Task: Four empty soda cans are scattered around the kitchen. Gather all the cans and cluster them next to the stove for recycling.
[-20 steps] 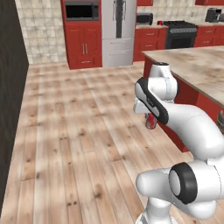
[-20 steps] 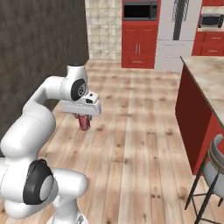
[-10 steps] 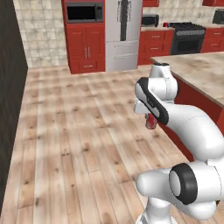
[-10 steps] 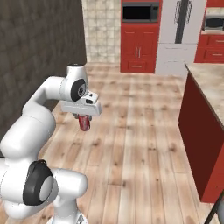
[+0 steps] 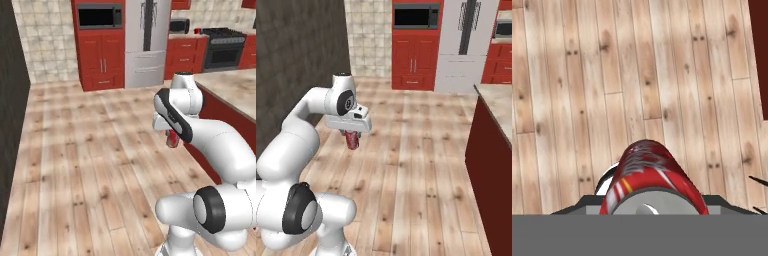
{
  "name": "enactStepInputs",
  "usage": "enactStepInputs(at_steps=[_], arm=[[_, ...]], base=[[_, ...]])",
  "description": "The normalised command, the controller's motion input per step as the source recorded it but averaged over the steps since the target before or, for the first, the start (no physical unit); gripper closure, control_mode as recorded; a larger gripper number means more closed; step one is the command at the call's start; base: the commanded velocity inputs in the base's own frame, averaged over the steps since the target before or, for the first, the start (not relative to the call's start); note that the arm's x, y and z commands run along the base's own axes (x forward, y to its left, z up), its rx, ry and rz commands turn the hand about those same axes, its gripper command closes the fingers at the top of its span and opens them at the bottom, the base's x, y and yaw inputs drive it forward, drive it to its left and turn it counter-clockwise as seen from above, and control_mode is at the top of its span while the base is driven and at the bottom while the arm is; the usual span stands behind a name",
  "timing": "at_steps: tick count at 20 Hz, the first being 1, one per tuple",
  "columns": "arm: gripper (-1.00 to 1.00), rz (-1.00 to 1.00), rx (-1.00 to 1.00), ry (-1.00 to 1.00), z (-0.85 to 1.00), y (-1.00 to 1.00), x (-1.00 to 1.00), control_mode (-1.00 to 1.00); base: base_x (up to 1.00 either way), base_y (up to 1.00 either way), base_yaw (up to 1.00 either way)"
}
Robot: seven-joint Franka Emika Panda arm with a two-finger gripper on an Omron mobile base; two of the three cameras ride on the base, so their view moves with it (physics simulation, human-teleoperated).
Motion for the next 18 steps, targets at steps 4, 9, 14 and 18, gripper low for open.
enactStepInputs(at_steps=[4, 9, 14, 18], arm=[[1.00, 0.00, 0.00, 0.00, 0.00, 0.00, 0.00, 1.00], [1.00, 0.00, 0.00, 0.00, 0.00, 0.00, 0.00, 1.00], [1.00, 0.00, 0.00, 0.00, 0.00, 0.00, 0.00, 1.00], [1.00, 0.00, 0.00, 0.00, 0.00, 0.00, 0.00, 1.00]], base=[[0.99, 0.00, -0.02], [0.98, 0.00, -0.02], [1.00, 0.00, -0.06], [0.97, 0.00, -0.06]])
